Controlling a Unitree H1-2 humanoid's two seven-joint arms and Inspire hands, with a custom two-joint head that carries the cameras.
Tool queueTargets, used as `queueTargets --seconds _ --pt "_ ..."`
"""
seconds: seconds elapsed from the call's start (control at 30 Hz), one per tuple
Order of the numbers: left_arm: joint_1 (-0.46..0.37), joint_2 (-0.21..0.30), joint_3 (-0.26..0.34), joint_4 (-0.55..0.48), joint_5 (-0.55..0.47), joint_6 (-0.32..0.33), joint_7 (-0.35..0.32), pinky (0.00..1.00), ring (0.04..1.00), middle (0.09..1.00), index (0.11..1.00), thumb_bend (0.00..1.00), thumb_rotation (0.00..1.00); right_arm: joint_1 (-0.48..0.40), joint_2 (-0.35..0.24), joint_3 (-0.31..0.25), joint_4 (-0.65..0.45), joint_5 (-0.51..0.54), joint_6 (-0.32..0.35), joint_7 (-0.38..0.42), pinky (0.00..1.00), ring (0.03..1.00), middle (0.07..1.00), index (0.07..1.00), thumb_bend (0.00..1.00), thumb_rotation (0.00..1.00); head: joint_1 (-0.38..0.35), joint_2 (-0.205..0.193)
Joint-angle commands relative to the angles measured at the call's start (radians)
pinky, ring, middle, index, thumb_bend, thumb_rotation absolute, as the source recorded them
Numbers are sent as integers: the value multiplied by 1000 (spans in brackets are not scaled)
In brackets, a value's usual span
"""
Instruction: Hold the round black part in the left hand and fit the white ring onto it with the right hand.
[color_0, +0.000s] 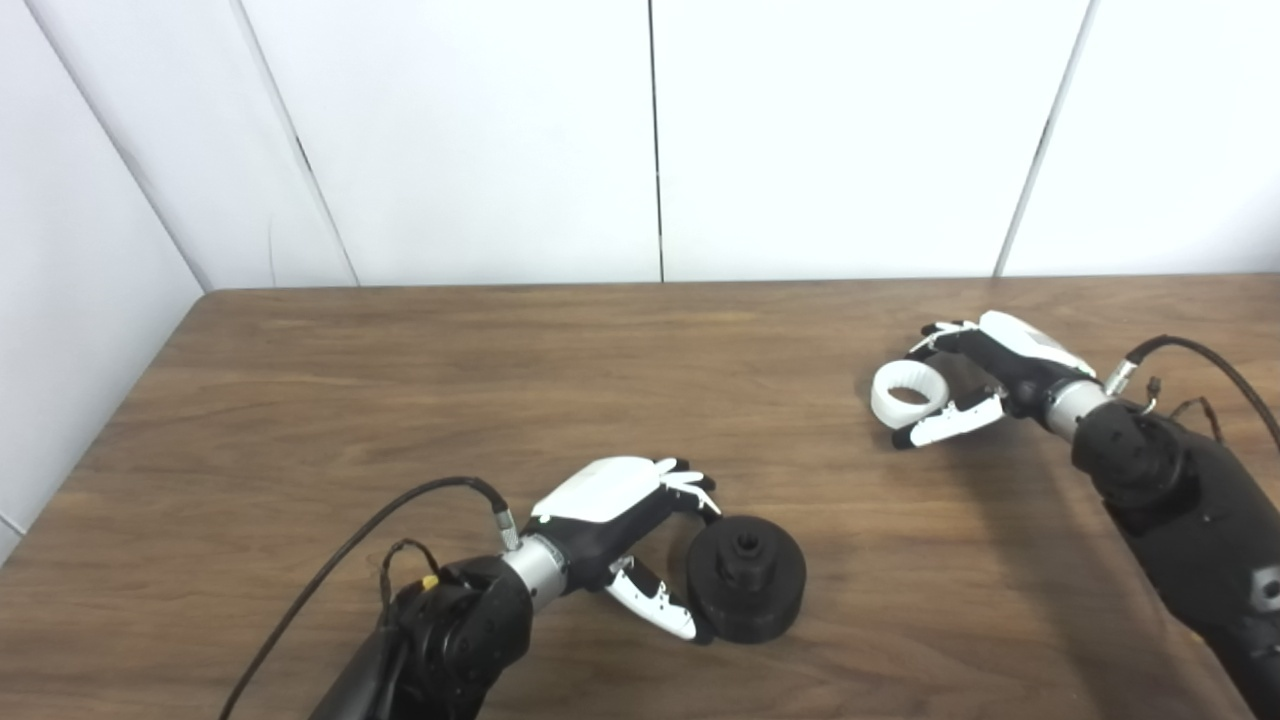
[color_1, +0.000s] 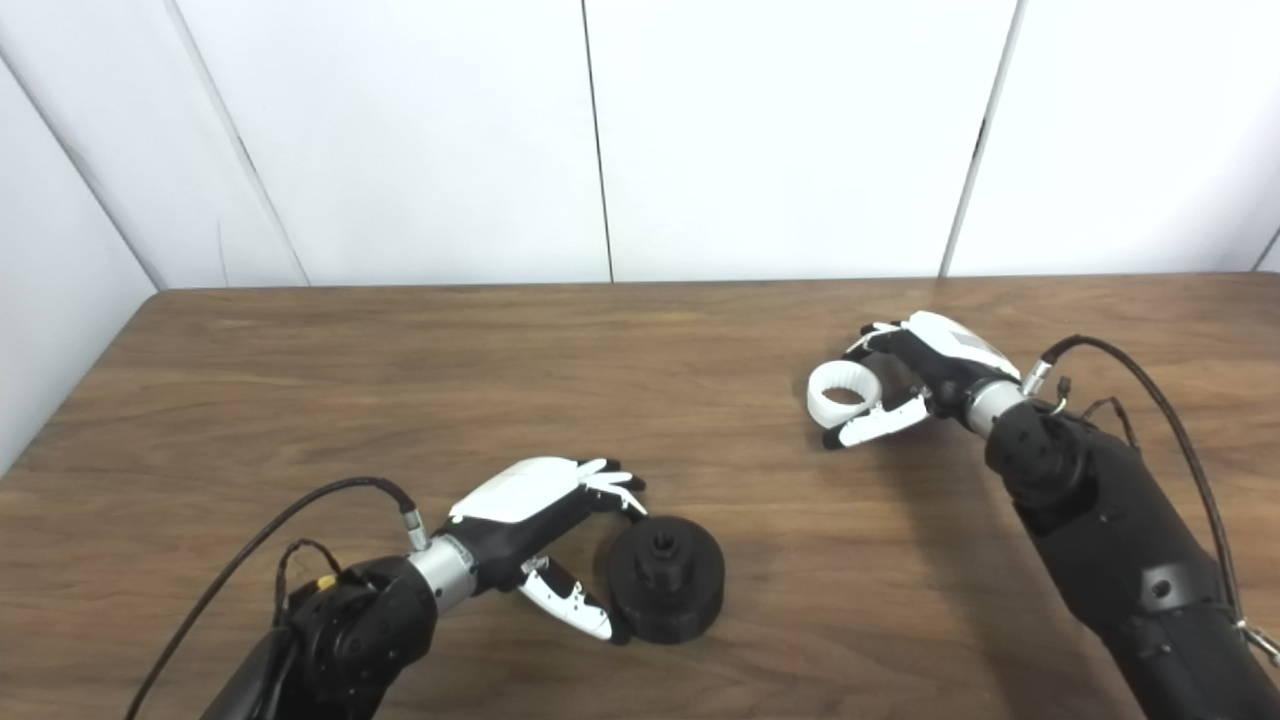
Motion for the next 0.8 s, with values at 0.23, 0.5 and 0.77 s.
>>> queueTargets --seconds 0.23,0.5,0.77 --pt "-30 4 2 -27 3 -1 1 1000 1000 941 718 875 314 -41 -9 -23 -29 2 -26 -44 1000 1000 928 665 866 319 2 3" --pt "-29 2 3 -26 5 1 3 1000 1000 939 713 882 300 -36 -4 -33 -20 19 -41 -67 1000 1000 916 641 850 267 1 3" --pt "-28 2 1 -26 6 1 2 1000 1000 940 716 880 314 -35 -8 -31 -17 23 -52 -79 1000 1000 907 628 835 244 1 3"
